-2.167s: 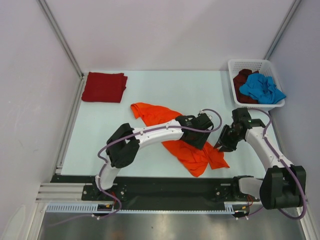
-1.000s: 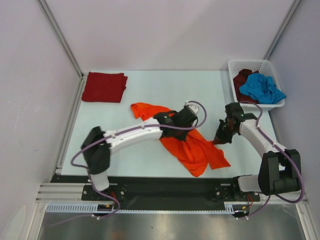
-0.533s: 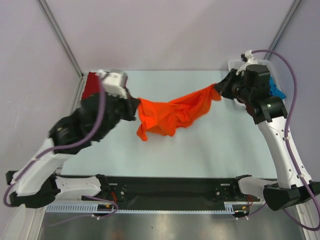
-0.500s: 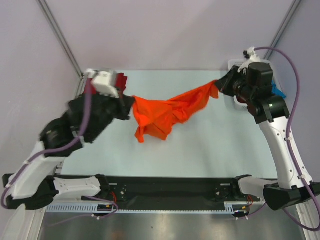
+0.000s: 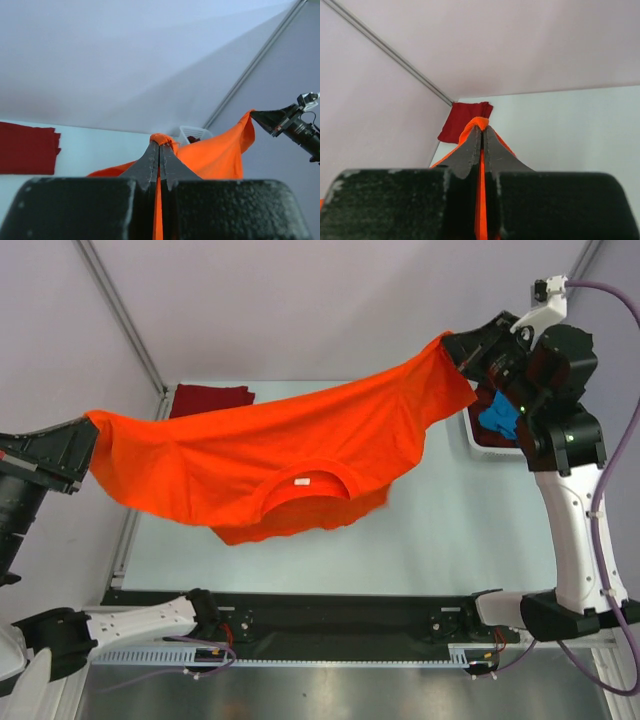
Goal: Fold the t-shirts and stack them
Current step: Flatten the tshirt out
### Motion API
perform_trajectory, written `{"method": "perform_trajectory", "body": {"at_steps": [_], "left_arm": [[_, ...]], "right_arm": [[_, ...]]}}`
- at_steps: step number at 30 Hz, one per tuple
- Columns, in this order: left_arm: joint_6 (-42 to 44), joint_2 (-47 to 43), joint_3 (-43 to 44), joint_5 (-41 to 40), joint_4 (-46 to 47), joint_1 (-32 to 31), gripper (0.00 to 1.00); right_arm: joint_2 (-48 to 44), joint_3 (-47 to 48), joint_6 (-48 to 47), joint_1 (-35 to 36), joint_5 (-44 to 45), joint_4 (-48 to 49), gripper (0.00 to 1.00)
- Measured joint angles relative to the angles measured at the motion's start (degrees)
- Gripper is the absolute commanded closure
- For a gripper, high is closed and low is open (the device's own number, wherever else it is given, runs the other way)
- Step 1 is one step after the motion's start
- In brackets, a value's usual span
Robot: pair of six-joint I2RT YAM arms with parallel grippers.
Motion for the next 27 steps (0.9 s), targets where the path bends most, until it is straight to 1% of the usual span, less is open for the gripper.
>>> {"method": "perform_trajectory", "body": {"at_steps": [5,8,12,15,17,19,21,23,24,27], "left_arm": [[1.27,0.09,0.39,-1.64,-2.45,0.00,1.00],[2.93,1.75,2.99,-1.92,-2.80,0.00,1.00],[4.98,2.80,4.13,-2.69,-1.73,0.00,1.00],[4.92,2.78,2.73,-2.91,-1.46,0.00,1.00],[4.11,2.12,-0.68,-2.71,-0.81,0.00,1.00],[2.14,1.64,-7.39,-1.60,-0.02,0.02,1.00],[0.24,2.51,-15.08,1.53,0.55,0.02,1.00],[-1.07,4.57,-22.53,6.60,2.23,0.11,1.00],[-1.40,6.51,-26.47,9.81,3.50,0.11,1.00],[-2.32,13.60,-37.09,20.72,9.88,0.09,1.00]], "right_arm": [[5.73,-1.62,2.64,0.17,-0.79,4.83,1.00],[10.88,-1.62,4.61,0.96,-1.97,8.04,1.00],[18.82,1.49,7.43,2.21,-4.46,9.75,1.00],[23.06,4.61,8.44,2.54,-5.62,8.63,1.00],[24.24,6.27,8.79,1.90,-6.05,7.06,1.00],[24.61,7.43,8.72,0.52,-6.69,4.63,1.00],[25.20,8.85,7.91,-1.81,-7.19,1.51,1.00],[26.25,9.99,5.90,-4.42,-7.23,-1.75,1.00],[27.08,10.27,4.61,-5.46,-7.08,-3.28,0.98],[30.32,10.29,0.17,-7.76,-5.35,-7.32,0.95]]}}
